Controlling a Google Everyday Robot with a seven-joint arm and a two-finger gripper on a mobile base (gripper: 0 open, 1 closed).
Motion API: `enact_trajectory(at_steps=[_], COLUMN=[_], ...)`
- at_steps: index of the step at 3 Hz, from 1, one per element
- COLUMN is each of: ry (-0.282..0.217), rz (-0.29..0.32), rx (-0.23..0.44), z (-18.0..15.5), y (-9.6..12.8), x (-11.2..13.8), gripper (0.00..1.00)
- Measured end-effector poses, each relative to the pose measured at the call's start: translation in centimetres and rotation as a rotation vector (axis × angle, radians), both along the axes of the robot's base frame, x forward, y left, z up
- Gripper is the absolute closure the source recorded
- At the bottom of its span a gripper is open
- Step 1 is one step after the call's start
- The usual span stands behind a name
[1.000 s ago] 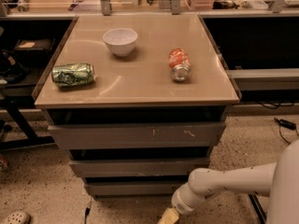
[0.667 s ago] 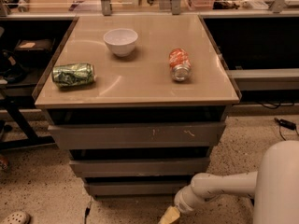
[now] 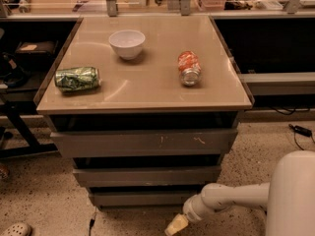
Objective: Open bottom drawer
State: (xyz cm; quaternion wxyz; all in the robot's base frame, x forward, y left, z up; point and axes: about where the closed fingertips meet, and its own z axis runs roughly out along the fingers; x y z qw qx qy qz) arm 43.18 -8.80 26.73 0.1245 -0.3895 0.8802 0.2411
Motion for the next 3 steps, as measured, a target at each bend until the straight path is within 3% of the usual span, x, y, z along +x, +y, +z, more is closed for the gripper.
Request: enact_trajectory(at_steps=[2,3], ry=[-0.106,-0.131], rz=[-0.059,-0.073], rx=[0.019,0.028], z=[-1.1,-1.9], y=[-0.9,-1.2], x=[5.0,6.7], gripper=[0.0,0.0])
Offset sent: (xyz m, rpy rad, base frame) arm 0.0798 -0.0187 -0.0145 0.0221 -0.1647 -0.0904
